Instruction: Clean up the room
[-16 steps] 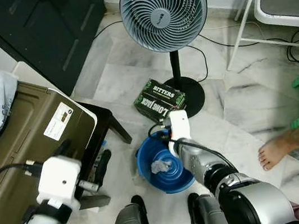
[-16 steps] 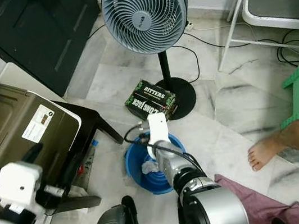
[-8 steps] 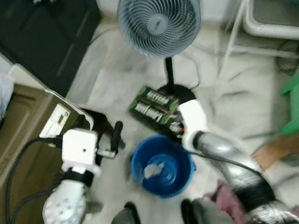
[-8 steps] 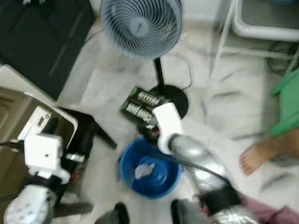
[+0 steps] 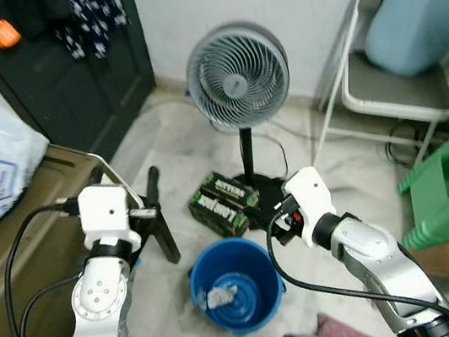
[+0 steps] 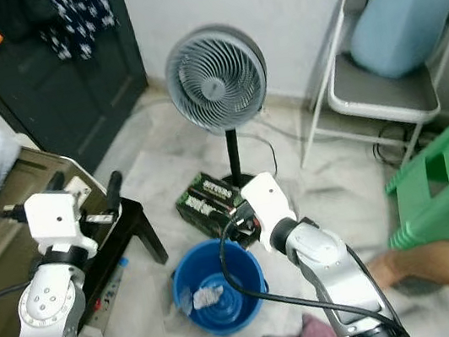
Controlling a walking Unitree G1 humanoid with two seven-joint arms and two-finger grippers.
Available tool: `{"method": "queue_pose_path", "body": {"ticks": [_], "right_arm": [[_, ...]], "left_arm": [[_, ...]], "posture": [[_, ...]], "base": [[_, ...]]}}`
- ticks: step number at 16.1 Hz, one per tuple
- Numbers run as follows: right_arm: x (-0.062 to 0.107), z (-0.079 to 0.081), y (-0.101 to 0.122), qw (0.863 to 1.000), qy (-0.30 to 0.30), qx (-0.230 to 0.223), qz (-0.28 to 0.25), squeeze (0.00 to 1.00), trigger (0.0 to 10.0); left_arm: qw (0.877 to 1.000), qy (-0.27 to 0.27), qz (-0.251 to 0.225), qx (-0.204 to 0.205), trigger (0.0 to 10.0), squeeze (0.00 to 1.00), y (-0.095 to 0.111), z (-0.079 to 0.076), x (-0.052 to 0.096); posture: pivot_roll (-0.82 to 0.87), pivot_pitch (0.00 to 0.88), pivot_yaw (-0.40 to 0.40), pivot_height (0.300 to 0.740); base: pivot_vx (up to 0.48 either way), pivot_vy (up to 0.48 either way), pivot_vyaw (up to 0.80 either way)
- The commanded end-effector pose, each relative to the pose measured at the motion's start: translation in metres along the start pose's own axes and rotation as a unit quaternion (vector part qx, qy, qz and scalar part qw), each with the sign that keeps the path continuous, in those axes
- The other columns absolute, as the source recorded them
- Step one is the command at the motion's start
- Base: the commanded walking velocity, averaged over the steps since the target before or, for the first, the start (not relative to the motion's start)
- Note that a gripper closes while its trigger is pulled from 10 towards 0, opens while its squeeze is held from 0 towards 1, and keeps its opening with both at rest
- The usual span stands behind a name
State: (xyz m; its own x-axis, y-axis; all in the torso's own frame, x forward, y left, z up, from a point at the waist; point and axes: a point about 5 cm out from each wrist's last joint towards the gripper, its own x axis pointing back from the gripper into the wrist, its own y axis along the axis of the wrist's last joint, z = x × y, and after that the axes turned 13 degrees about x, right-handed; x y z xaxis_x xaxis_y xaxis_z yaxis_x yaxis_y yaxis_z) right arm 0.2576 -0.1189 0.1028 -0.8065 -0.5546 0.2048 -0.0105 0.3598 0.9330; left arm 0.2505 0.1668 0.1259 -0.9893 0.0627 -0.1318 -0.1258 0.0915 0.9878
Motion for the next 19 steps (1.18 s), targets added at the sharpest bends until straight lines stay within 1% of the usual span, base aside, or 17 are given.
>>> {"method": "queue_pose_path", "body": {"ticks": [1,2,4,5,6,7,8,9,10,11,12,13,14,15,16,18,19], "right_arm": [[0.008,-0.011,0.004,1.000,-0.026,0.008,-0.012,1.00,10.0],[0.015,-0.015,0.002,0.999,-0.041,0.010,-0.015,1.00,10.0],[0.021,-0.017,-0.001,0.997,-0.075,0.008,-0.014,1.00,10.0],[0.026,-0.022,-0.007,0.992,-0.127,-0.020,-0.006,0.00,10.0],[0.029,-0.027,-0.013,0.986,-0.166,-0.032,0.011,0.00,10.0],[0.030,-0.027,-0.014,0.983,-0.178,-0.035,0.014,0.00,10.0],[0.029,-0.030,-0.015,0.978,-0.207,-0.014,0.025,0.00,10.0],[0.026,-0.032,-0.011,0.972,-0.233,0.020,0.020,0.00,10.0],[0.024,-0.036,-0.011,0.968,-0.252,-0.003,0.009,0.00,10.0],[0.025,-0.040,-0.012,0.962,-0.272,-0.007,0.014,0.00,10.0],[0.025,-0.040,-0.012,0.965,-0.261,-0.021,0.012,0.00,10.0],[0.025,-0.036,-0.010,0.970,-0.241,-0.026,0.006,0.00,10.0],[0.024,-0.033,-0.007,0.972,-0.234,-0.031,-0.004,0.00,10.0],[0.023,-0.032,-0.005,0.973,-0.227,-0.028,-0.010,0.00,10.0],[0.018,-0.027,0.002,0.978,-0.206,-0.001,-0.023,0.00,10.0],[0.014,-0.026,0.005,0.979,-0.203,0.001,-0.029,0.00,10.0],[0.013,-0.029,0.004,0.979,-0.203,-0.002,-0.029,0.00,10.0]], "left_arm": [[1.000,0.017,0.009,0.004,10.0,0.00,-0.008,0.004,0.006],[1.000,0.017,0.010,0.000,10.0,0.00,-0.012,0.004,0.009],[0.999,0.029,0.013,-0.006,10.0,0.00,-0.016,0.010,0.013],[0.999,0.039,0.018,-0.021,10.0,0.00,-0.019,0.016,0.017],[0.998,0.048,0.025,-0.015,10.0,0.00,-0.021,0.018,0.016],[0.998,0.050,0.026,-0.015,10.0,0.00,-0.021,0.019,0.016],[0.998,0.048,0.026,-0.017,10.0,0.00,-0.021,0.017,0.012],[0.999,0.042,0.028,-0.015,10.0,0.00,-0.021,0.014,0.010],[0.999,0.037,0.030,-0.012,10.0,0.00,-0.021,0.010,0.007],[0.999,0.038,0.030,-0.010,10.0,0.00,-0.020,0.008,0.007],[0.999,0.040,0.034,-0.003,10.0,0.00,-0.021,0.008,0.008],[0.998,0.047,0.042,0.000,10.0,0.00,-0.023,0.009,0.012],[0.998,0.054,0.044,0.001,10.0,0.00,-0.023,0.011,0.014],[0.998,0.056,0.043,0.000,10.0,0.00,-0.022,0.012,0.014],[0.998,0.056,0.033,-0.007,10.0,0.00,-0.020,0.013,0.011],[0.998,0.056,0.032,-0.007,10.0,0.00,-0.019,0.013,0.010],[0.998,0.054,0.033,-0.005,10.0,0.00,-0.018,0.012,0.009]], "posture": [[-0.10,0.000,-0.044,0.740],[-0.11,0.000,-0.043,0.740],[-0.11,0.000,-0.031,0.740],[-0.11,0.000,-0.019,0.740],[-0.11,0.000,-0.010,0.740],[-0.10,0.000,-0.004,0.740],[-0.10,0.000,0.011,0.740],[-0.10,0.000,0.028,0.740],[-0.10,0.000,0.042,0.740],[-0.10,0.000,0.046,0.740],[-0.10,0.000,0.049,0.740],[-0.09,0.000,0.042,0.740],[-0.09,0.000,0.031,0.740],[-0.08,0.000,0.024,0.740],[-0.08,0.000,0.015,0.740],[-0.08,0.000,0.006,0.740],[-0.08,0.000,0.006,0.740]], "base": [[0.000,0.000,0.00],[0.000,0.000,0.00],[0.000,0.000,0.00],[0.000,0.000,0.00],[0.000,0.000,0.00],[0.000,0.000,0.00],[0.000,0.000,0.00],[0.000,0.000,0.00],[0.000,0.000,0.00],[0.000,0.000,0.00],[0.000,0.000,0.00],[0.000,0.000,0.00],[0.000,0.000,0.00],[0.000,0.000,0.00],[0.000,0.000,0.80],[0.000,0.000,0.80],[0.000,0.000,0.80]]}}
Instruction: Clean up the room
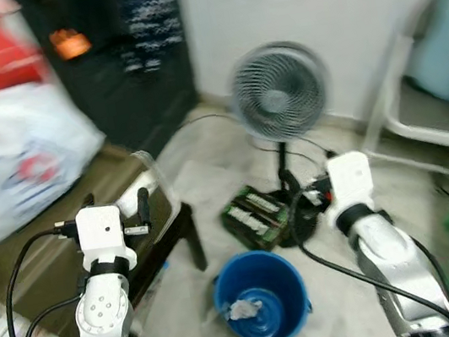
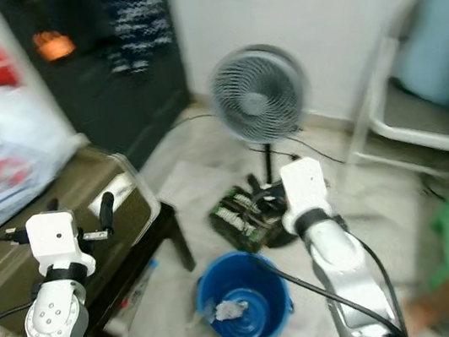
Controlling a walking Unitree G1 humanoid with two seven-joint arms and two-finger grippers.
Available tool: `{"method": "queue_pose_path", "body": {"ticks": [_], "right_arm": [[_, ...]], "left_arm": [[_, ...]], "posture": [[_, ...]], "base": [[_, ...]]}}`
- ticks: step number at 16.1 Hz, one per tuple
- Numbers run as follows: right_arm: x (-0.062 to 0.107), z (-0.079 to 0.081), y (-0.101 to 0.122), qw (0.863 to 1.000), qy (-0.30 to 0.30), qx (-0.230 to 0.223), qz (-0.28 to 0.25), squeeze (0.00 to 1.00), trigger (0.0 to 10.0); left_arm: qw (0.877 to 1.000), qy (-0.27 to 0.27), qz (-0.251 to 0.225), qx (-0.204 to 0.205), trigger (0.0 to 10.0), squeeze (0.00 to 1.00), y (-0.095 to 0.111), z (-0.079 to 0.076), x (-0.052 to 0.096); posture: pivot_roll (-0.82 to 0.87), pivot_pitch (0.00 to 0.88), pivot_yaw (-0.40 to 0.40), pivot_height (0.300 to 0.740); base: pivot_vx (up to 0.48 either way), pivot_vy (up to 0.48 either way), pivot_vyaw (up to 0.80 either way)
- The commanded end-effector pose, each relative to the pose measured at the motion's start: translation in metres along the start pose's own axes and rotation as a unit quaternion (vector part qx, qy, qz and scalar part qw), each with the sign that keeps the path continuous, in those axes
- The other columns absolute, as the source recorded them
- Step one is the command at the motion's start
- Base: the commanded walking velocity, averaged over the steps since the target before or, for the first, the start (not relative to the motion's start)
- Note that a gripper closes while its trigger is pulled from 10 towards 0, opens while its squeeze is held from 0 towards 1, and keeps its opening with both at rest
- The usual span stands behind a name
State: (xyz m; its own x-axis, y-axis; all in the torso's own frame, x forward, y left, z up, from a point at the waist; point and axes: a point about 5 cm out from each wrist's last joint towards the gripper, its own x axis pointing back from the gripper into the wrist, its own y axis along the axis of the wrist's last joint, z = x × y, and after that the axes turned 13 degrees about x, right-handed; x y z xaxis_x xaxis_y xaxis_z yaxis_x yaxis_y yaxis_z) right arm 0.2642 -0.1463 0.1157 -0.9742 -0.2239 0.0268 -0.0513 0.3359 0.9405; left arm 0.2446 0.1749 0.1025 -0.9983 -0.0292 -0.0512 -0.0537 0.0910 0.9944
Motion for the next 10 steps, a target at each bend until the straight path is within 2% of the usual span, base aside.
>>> {"method": "queue_pose_path", "body": {"ticks": [1,4,10], "right_arm": [[0.0002,-0.0026,0.0009,1.000,0.000,0.001,-0.003,0.00,10.0],[0.0015,-0.0064,-0.0003,1.000,-0.006,0.001,0.000,0.00,10.0],[0.0041,-0.0018,0.0000,1.000,0.000,-0.002,0.000,0.00,10.0]], "left_arm": [[1.000,-0.002,-0.002,-0.007,10.0,0.00,0.0033,0.0002,0.0001],[1.000,-0.011,-0.005,-0.012,10.0,0.00,0.0051,-0.0011,-0.0018],[1.000,-0.010,-0.009,-0.019,10.0,0.00,0.0084,0.0018,-0.0045]], "posture": [[-0.08,0.000,0.006,0.740],[-0.09,0.000,0.014,0.740],[-0.09,0.000,0.015,0.740]], "base": [[0.000,0.000,0.80],[0.000,0.000,0.80],[0.000,0.000,0.80]]}}
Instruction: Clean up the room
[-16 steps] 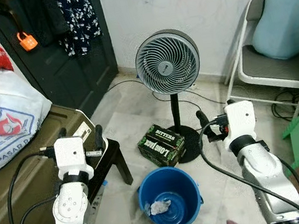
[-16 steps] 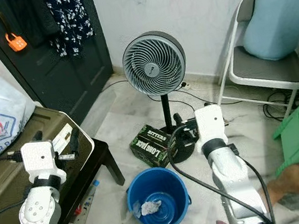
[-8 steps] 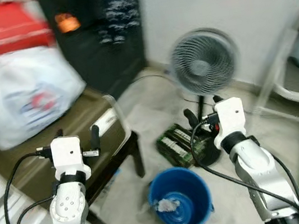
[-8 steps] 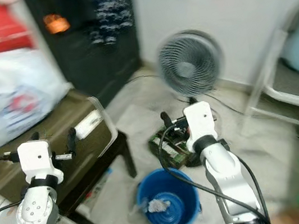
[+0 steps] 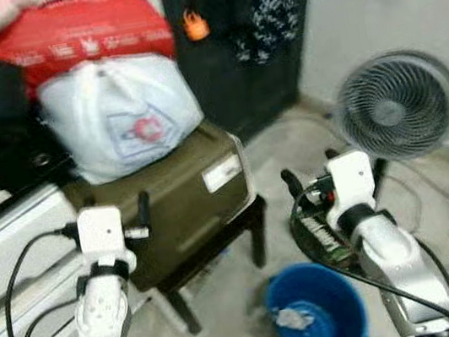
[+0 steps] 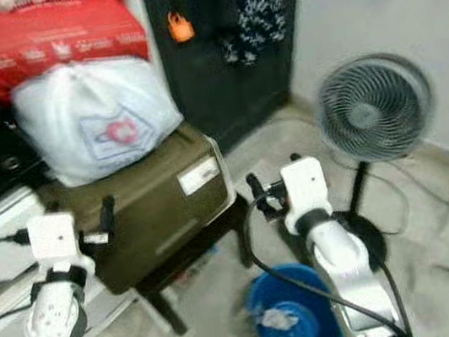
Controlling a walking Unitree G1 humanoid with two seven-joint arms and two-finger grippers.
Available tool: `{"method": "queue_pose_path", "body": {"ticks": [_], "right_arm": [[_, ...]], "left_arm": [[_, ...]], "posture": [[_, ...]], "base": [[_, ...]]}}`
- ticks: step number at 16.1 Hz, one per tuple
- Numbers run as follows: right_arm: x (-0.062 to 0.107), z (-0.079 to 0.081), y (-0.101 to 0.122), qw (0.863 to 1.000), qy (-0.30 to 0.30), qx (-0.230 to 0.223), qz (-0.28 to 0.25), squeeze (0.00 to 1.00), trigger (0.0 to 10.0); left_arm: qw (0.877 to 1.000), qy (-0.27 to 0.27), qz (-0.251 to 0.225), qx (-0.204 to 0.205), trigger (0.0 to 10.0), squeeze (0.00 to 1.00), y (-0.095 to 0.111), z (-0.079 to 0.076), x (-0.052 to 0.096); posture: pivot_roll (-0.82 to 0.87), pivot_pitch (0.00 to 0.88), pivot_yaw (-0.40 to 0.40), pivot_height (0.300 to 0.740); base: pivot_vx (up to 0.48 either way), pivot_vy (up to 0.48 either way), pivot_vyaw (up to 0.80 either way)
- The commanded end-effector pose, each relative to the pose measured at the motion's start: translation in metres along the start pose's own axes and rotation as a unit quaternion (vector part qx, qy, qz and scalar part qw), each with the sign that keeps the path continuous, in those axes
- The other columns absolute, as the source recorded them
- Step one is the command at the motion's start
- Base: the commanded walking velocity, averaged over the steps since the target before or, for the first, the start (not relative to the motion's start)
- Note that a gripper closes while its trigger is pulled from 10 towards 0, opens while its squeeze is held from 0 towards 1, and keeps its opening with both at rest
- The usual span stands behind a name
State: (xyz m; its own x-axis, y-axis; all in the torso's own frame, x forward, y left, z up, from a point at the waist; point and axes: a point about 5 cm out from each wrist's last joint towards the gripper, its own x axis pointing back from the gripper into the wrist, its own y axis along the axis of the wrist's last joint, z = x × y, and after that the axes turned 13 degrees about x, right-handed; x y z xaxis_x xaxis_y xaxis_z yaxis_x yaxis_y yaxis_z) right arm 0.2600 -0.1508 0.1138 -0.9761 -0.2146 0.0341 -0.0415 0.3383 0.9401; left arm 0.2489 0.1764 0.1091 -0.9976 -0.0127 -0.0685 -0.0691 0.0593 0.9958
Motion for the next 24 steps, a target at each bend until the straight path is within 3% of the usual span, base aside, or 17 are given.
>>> {"method": "queue_pose_path", "body": {"ticks": [1,24], "right_arm": [[-0.0010,0.0005,0.0033,1.000,0.003,-0.002,-0.005,0.00,10.0],[-0.0095,0.0016,0.0068,1.000,0.011,0.010,-0.013,0.00,10.0]], "left_arm": [[1.000,-0.003,-0.001,-0.003,10.0,0.00,0.0020,0.0004,0.0003],[0.999,0.026,-0.008,-0.020,10.0,0.00,0.0046,0.0061,-0.0016]], "posture": [[-0.09,0.000,0.014,0.740],[-0.08,0.017,0.005,0.740]], "base": [[0.000,0.000,0.80],[0.000,0.000,0.80]]}}
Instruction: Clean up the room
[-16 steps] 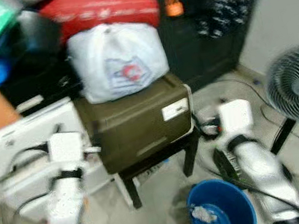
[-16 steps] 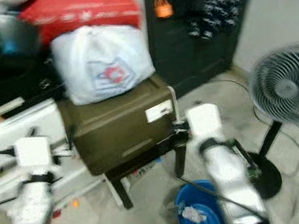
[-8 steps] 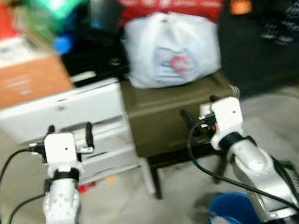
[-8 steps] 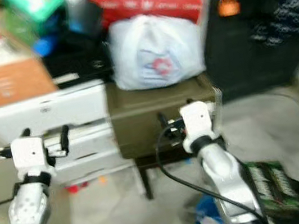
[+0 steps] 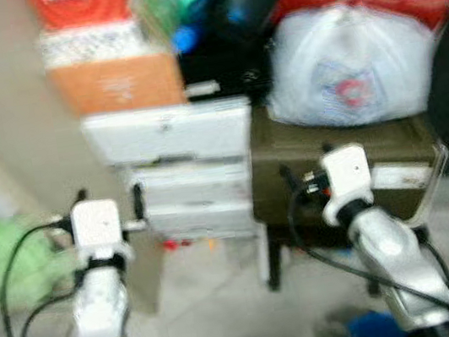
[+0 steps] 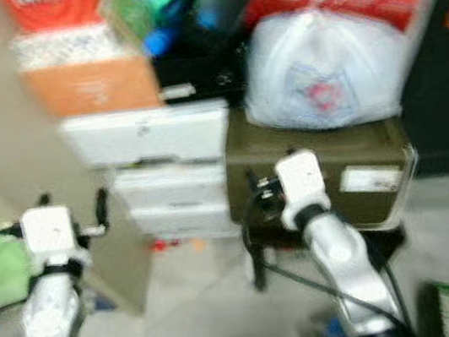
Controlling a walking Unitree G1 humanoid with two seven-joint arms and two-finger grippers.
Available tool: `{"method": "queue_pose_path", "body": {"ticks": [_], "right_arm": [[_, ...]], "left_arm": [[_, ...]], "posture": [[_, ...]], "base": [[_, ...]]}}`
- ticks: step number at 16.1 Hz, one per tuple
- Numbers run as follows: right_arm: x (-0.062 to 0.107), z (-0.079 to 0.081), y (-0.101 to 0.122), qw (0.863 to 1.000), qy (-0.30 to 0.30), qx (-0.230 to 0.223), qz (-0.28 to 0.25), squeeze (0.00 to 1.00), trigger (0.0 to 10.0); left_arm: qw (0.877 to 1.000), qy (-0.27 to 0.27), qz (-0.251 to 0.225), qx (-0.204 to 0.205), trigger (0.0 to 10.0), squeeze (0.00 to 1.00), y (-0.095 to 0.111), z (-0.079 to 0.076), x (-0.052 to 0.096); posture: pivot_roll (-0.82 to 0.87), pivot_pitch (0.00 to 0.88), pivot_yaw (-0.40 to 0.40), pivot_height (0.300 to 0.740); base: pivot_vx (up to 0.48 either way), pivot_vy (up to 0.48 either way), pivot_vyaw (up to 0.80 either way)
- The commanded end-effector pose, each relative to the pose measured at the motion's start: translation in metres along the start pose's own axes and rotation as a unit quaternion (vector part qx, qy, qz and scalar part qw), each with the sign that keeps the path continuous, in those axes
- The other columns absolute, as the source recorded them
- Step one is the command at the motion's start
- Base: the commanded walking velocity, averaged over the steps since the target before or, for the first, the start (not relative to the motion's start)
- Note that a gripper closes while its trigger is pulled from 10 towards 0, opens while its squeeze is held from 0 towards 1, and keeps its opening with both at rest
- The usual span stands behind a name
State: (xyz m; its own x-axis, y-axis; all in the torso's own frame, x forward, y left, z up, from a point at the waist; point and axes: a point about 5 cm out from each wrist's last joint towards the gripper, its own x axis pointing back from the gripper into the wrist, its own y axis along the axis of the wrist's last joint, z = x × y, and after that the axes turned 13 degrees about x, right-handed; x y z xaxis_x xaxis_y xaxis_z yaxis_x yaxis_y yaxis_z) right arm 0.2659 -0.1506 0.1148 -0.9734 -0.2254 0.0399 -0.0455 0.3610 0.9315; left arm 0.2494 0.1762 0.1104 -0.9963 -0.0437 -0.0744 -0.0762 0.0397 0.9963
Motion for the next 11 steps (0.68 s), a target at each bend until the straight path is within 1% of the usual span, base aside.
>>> {"method": "queue_pose_path", "body": {"ticks": [1,5,11], "right_arm": [[-0.0061,0.0032,0.0075,1.000,0.006,-0.001,-0.017,0.00,10.0],[-0.0119,0.0003,0.0105,1.000,0.006,0.003,-0.025,0.00,10.0],[-0.0135,0.0016,0.0117,1.000,0.006,0.008,-0.030,0.00,10.0]], "left_arm": [[1.000,0.012,-0.005,-0.011,10.0,0.00,0.0035,0.0068,-0.0018],[1.000,0.013,-0.009,-0.009,10.0,0.00,0.0049,0.0051,-0.0044],[1.000,0.014,-0.011,-0.005,10.0,0.00,0.0055,0.0057,-0.0062]], "posture": [[-0.08,0.017,0.007,0.740],[-0.08,0.015,0.006,0.740],[-0.09,0.022,0.011,0.740]], "base": [[0.000,0.000,0.80],[0.000,0.000,0.80],[0.000,0.000,0.80]]}}
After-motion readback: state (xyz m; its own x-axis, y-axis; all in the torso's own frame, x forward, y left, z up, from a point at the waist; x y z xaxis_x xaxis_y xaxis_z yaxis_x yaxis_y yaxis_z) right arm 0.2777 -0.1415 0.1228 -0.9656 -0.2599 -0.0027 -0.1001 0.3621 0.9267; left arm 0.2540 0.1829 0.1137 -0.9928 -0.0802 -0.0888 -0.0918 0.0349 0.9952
